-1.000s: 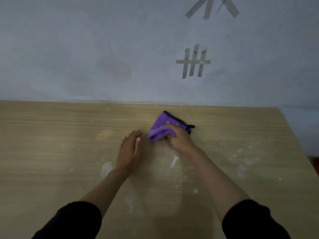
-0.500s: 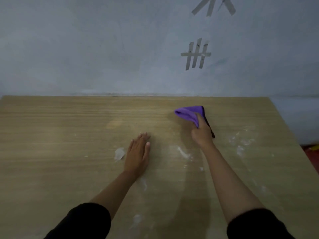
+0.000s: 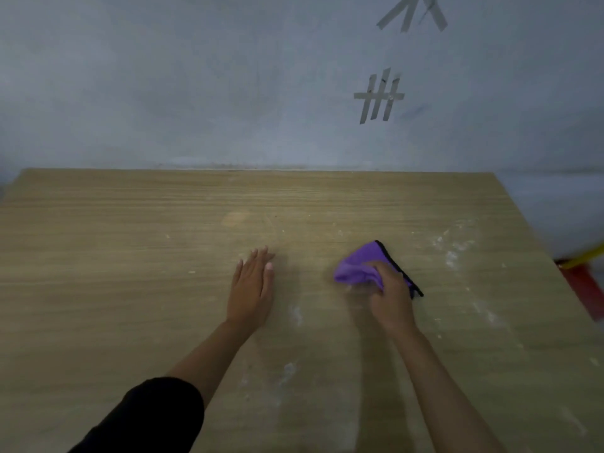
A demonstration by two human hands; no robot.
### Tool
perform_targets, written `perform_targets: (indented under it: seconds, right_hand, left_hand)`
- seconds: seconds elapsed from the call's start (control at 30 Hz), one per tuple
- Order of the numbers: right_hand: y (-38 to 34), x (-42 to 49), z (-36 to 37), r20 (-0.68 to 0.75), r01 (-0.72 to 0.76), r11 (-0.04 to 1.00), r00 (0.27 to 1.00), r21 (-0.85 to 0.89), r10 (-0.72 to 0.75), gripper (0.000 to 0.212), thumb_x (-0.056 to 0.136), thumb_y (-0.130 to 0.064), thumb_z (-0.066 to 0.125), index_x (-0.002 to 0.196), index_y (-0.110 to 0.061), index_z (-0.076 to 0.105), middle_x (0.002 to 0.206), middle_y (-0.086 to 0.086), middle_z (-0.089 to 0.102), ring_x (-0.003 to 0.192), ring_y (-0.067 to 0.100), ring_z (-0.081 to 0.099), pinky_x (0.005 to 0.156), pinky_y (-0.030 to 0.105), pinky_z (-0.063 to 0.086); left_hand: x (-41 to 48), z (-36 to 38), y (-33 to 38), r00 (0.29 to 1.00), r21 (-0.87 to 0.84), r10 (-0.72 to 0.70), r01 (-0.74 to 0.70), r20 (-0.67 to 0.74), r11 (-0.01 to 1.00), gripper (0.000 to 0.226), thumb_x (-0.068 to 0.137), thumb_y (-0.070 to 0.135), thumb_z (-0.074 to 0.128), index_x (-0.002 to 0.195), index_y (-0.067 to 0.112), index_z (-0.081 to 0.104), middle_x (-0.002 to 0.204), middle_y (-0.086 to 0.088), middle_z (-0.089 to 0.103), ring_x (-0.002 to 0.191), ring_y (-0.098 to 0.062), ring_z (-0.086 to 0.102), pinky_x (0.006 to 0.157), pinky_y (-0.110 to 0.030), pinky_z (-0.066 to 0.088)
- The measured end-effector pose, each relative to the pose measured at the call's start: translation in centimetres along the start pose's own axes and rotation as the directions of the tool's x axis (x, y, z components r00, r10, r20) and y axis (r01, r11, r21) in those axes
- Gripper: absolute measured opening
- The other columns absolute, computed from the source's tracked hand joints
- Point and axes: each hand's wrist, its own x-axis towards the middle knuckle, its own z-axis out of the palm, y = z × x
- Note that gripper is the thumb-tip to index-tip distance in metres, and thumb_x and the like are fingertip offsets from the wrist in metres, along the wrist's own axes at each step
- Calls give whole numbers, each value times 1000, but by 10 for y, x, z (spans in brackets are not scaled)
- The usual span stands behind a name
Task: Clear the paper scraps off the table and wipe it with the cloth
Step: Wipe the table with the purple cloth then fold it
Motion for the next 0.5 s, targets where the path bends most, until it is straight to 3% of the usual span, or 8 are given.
perform_targets:
  seconds: [0.03, 0.1, 0.17, 0.23, 0.3, 0.37, 0.5]
  right_hand:
    - [-16, 7, 14, -38, 5, 1000, 999, -16, -5, 40, 64, -13, 47, 100, -9, 63, 102, 10, 66, 100, 32, 61, 96, 42, 44]
    - [-56, 19, 54, -54, 55, 995, 997, -82, -60, 53, 65, -24, 37, 109, -7, 61, 110, 15, 65, 108, 37, 57, 97, 56, 40]
    - [-102, 17, 100, 97, 179, 975, 981, -130, -167, 50, 74, -19, 38, 119, -9, 57, 124, 14, 60, 124, 40, 45, 110, 56, 24]
    - [-127, 6, 144, 346, 319, 943, 899, -94, -270, 43, 88, -18, 41, 130, -13, 49, 141, 7, 47, 138, 33, 26, 115, 46, 5]
    - [-125, -10, 168, 474, 416, 902, 821, -114, -319, 46, 91, -15, 44, 136, -21, 42, 149, -1, 35, 143, 28, 12, 116, 44, -1]
    - [-105, -19, 165, 441, 455, 884, 819, -111, -366, 53, 82, -7, 49, 133, -24, 47, 148, -2, 35, 143, 28, 11, 116, 44, 0]
    - [-56, -16, 117, 281, 264, 960, 932, -93, -229, 58, 70, -2, 51, 124, -21, 55, 141, 3, 45, 139, 31, 24, 111, 39, 5]
  left_hand:
    - [-4, -4, -1, 999, -24, -27, 26, -28, 999, 58, 91, 39, 15, 138, 15, 38, 150, -1, 34, 141, -9, 19, 116, -25, 2]
    - [-11, -14, 1, 991, -109, -89, 78, -97, 991, 59, 91, 39, 16, 140, 10, 33, 150, -6, 33, 141, -14, 21, 117, -30, 6]
    - [-21, -24, -5, 979, -182, -129, 99, -157, 978, 62, 91, 41, 18, 141, 6, 28, 150, -11, 30, 141, -20, 22, 119, -36, 11]
    - [-28, -33, -17, 957, -205, -164, 115, -238, 972, 66, 91, 45, 18, 141, 4, 27, 150, -16, 28, 141, -25, 22, 118, -39, 13]
    - [-34, -44, -37, 923, -185, -239, 190, -302, 964, 63, 91, 43, 19, 141, 5, 27, 151, -17, 26, 142, -25, 19, 118, -40, 12]
    - [-38, -56, -54, 921, -149, -259, 224, -291, 963, 59, 90, 39, 20, 140, 8, 30, 151, -16, 25, 143, -24, 16, 118, -41, 11]
    - [-49, -80, -68, 954, -177, -199, 161, -223, 971, 56, 91, 38, 21, 139, 12, 32, 148, -11, 34, 140, -24, 24, 117, -43, 15]
